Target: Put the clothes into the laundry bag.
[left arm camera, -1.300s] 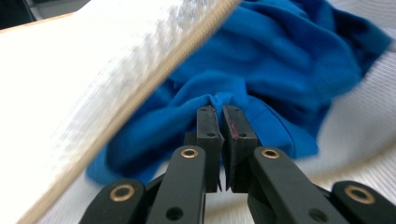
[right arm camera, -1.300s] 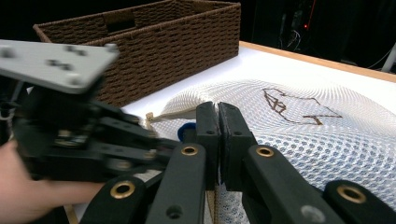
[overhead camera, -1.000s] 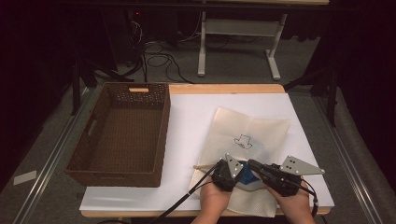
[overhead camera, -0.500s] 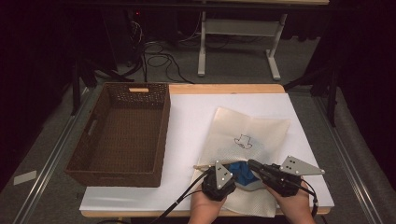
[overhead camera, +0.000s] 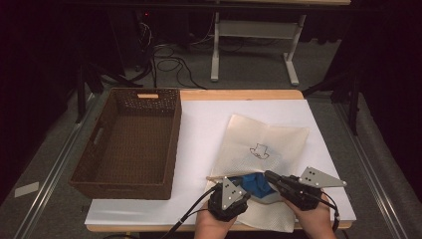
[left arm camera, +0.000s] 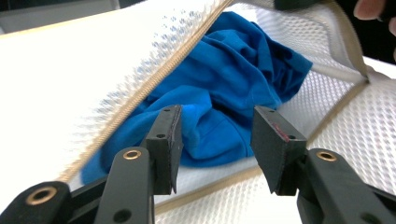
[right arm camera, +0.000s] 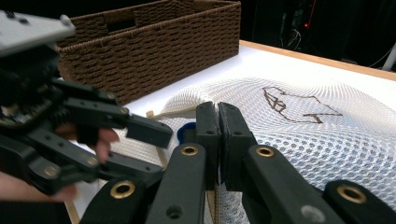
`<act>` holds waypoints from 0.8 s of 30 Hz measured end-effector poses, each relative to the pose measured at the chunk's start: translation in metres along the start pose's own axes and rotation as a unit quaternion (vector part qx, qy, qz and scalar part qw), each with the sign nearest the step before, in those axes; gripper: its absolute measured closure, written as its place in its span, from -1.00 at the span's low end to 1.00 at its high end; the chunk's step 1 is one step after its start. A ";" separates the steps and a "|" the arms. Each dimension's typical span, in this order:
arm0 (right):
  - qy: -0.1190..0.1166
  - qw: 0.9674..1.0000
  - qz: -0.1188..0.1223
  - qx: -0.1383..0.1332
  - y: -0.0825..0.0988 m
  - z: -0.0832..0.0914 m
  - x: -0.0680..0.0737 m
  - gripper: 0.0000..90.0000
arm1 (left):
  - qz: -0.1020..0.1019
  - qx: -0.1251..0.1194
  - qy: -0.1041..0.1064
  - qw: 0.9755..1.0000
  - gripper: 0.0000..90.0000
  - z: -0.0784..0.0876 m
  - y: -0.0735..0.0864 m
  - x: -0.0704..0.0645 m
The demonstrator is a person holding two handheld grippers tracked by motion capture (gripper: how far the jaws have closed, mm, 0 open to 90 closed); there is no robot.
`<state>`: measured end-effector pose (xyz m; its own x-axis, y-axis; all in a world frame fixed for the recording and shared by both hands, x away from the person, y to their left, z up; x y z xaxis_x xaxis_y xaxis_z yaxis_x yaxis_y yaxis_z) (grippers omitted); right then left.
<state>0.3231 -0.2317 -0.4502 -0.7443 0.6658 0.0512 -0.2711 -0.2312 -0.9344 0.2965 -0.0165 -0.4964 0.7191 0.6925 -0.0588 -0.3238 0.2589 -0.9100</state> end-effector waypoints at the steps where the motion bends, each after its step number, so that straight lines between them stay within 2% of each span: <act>1: 0.000 1.000 0.000 0.000 0.000 0.000 0.000 0.98 | -0.004 0.004 0.000 1.000 0.19 0.003 -0.001 0.002; 3: -0.001 1.000 0.000 0.002 0.001 0.000 0.001 0.98 | -0.007 0.011 0.002 1.000 0.19 0.011 -0.002 0.007; 6: -0.003 1.000 0.002 0.004 0.001 0.000 0.002 0.98 | -0.004 0.009 0.006 1.000 0.19 0.023 -0.003 0.014; 9: -0.006 1.000 0.007 0.010 0.002 -0.001 0.003 0.97 | -0.007 0.004 -0.006 1.000 0.18 0.034 -0.002 0.025; 10: -0.007 1.000 0.009 0.013 0.003 -0.001 0.004 0.97 | -0.002 0.002 -0.010 1.000 0.18 0.037 0.000 0.029; 12: -0.010 1.000 0.011 0.022 0.005 -0.002 0.006 0.97 | 0.023 -0.011 -0.012 1.000 0.17 0.043 0.004 0.038; 16: -0.020 0.998 0.025 0.048 0.011 -0.006 0.012 0.97 | 0.043 -0.020 -0.014 0.999 0.17 0.050 0.009 0.046; 20: -0.024 0.996 0.031 0.084 0.022 -0.012 0.016 0.97 | 0.044 -0.023 -0.019 0.999 0.14 0.052 0.009 0.049; 24: -0.023 0.993 0.033 0.115 0.031 -0.016 0.016 0.97 | 0.044 -0.009 -0.021 0.999 0.11 0.050 0.014 0.052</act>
<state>0.3126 -0.2167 -0.4845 -0.7906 0.6122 0.0130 -0.3485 -0.4324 -0.8316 0.2988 0.0565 -0.4921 0.6616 0.7398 -0.1227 -0.3738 0.1835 -0.9092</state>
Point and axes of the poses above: each handheld gripper's, and its own axes: z roughly backward along the jaws, y roughly out of its underside, x roughly to its left, the point moved 2 cm from there along -z, roughly forward along the jaws, and after that the axes turned 3 degrees about y, right-handed, at the moved point
